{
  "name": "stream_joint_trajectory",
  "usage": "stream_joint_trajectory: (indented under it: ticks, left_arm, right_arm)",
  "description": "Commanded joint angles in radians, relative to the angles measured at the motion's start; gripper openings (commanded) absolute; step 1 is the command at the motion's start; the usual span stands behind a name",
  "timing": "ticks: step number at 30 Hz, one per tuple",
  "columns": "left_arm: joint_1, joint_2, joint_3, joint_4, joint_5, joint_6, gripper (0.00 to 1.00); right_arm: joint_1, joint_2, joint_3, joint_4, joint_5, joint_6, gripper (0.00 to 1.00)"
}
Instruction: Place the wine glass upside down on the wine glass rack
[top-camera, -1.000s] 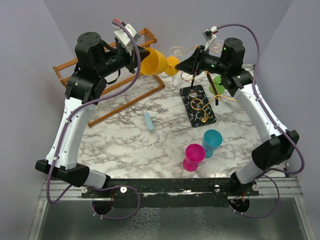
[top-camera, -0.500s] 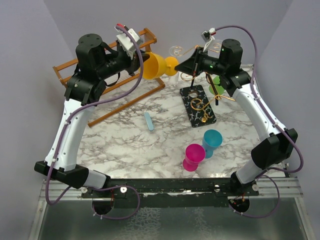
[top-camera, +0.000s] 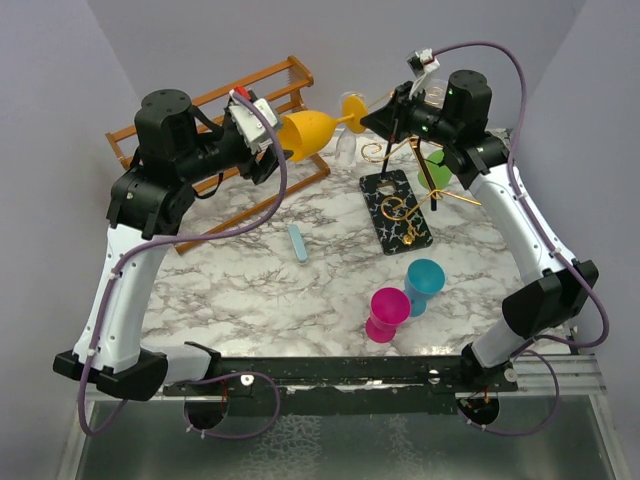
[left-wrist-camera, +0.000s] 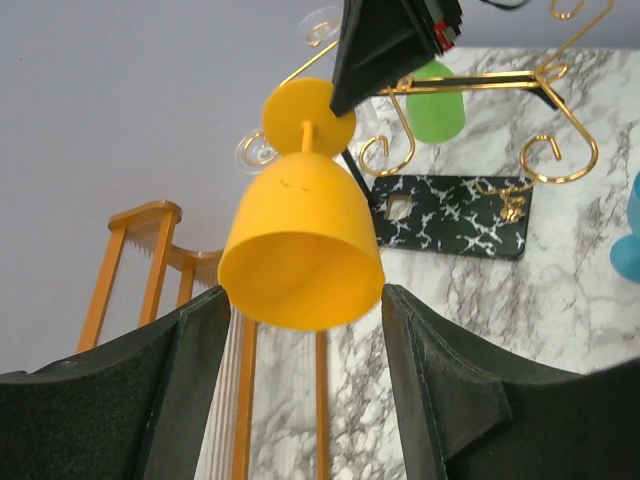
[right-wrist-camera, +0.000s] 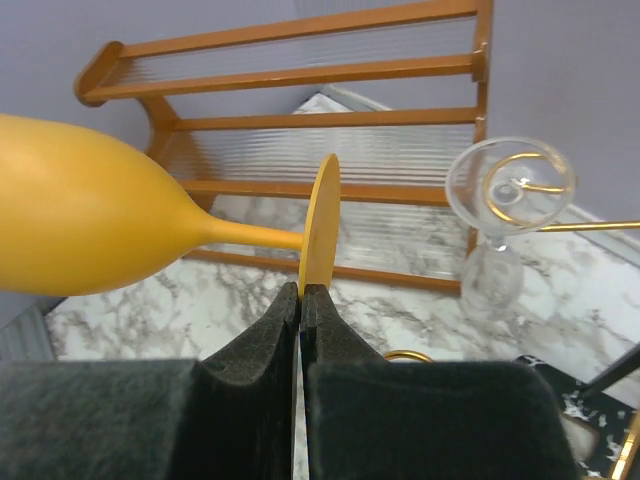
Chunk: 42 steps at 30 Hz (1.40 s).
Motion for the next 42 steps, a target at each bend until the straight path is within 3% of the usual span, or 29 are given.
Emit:
stream_joint_trajectory:
  ticks: [1,9,20,42]
  left_arm:
    - [0.006,-0.056,-0.004,-0.137,-0.019,0.187,0.69]
    - [0.006,-0.090,-0.018,-0.261,-0.078,0.352,0.78]
    - [0.005,-0.084,-0.030,-0.272,-0.052,0.361,0.78]
    - [0.007,-0.065,-0.007,-0.268,-0.013,0.331,0.78]
  right_arm:
    - [0.005,0.019,0.044,-0.026,0.110,-0.154,0.01]
    - [0.007,0.041,0.079,-0.081,0.180,-0.345,0.01]
    - [0.051,-0.002,-0.006,-0.044,0.280,-0.642,0.01]
    - [0.072,-0.082,-0.142,-0.016,0.457,-0.951,0.01]
